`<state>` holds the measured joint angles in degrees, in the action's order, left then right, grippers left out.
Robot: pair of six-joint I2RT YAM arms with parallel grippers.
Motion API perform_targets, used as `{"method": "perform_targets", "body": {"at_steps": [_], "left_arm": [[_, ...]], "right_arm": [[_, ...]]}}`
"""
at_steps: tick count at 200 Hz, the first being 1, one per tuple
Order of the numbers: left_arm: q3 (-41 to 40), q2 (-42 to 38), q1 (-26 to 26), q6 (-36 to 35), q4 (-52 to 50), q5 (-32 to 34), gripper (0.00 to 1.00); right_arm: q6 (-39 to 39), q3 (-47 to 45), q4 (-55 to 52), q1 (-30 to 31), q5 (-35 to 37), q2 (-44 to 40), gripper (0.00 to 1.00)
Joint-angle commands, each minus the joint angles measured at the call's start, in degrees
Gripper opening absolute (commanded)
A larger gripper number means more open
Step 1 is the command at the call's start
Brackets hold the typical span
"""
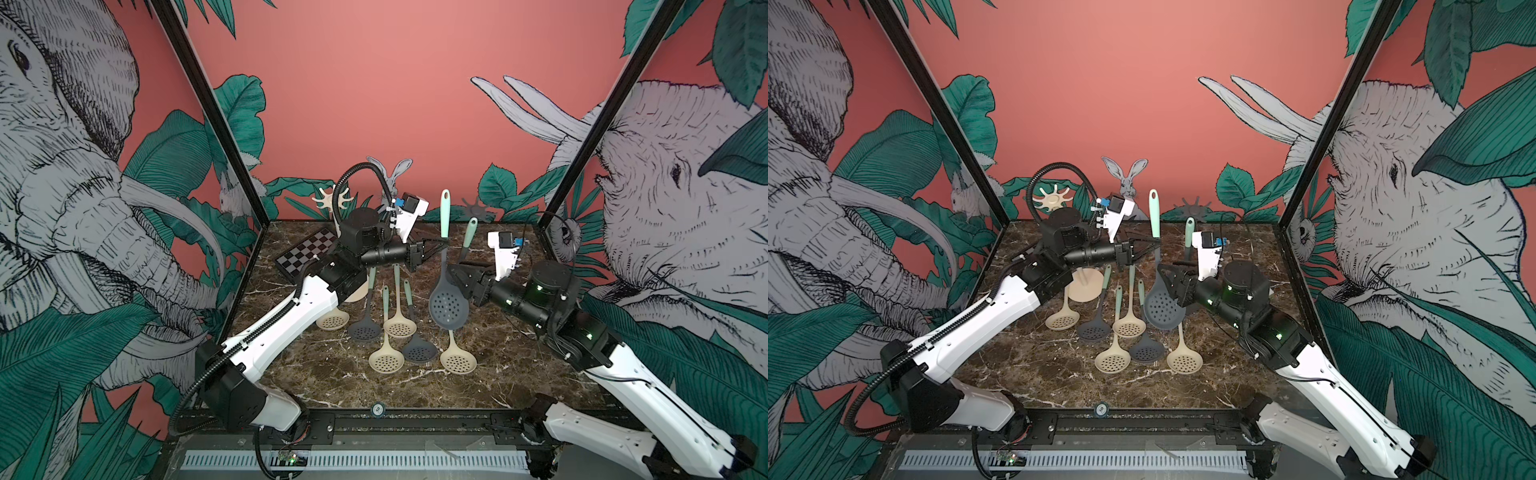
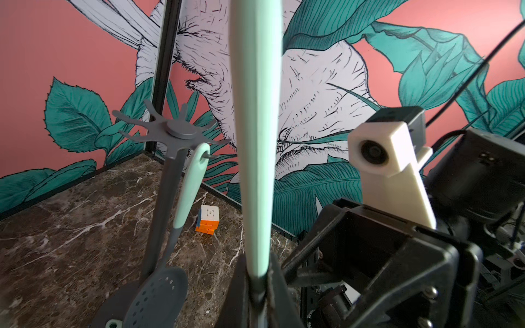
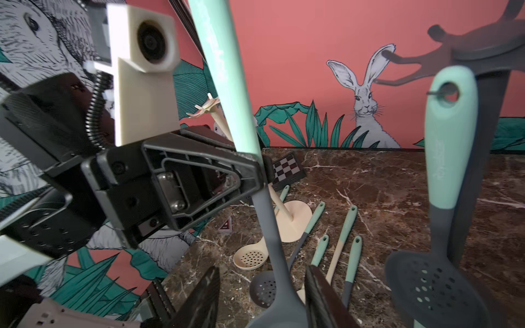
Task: Hang the skimmer on the kitchen utensil rack
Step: Pick up the skimmer from the center of the board.
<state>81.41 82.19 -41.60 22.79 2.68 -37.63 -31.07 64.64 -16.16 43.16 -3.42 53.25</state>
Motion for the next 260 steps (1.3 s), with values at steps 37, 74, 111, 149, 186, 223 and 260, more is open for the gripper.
{"method": "perform_targets", "body": {"at_steps": [37,74,111,149,186,223,260], "left_arm": [[2.61,-0.07,-0.46,0.09,-2.85,2.73,0.0],[2.6,-0.09,-0.61,0.35,-3.12,4.75,0.0],[2.11,-0.07,-0.67,1.48,-2.51,5.04,0.0],[1.19,-0.39,-0.79,1.74,-2.35,6.63,0.0],[0.27,-1.09,-0.77,1.98,-2.06,7.82,0.0],[-0.6,-2.99,-0.8,1.19,-1.76,8.71,0.14],[-1.67,-5.74,-0.8,-0.24,-1.87,10.87,0.54]], "right_arm": [[1.6,3.1,-1.59,1.8,7.13,3.7,0.4],[0.9,3.64,0.5,2.7,5.56,6.45,0.39],[0.59,4.52,0.1,3.32,6.87,8.83,0.31],[0.05,4.28,-0.04,3.64,9.55,9.25,0.15],[0.65,3.83,1.05,3.6,9.32,8.71,0.05],[4.59,3.38,1.14,3.6,8.79,6.53,0.0],[9.64,4.29,-1.73,3.6,7.28,4.04,0.0]]}}
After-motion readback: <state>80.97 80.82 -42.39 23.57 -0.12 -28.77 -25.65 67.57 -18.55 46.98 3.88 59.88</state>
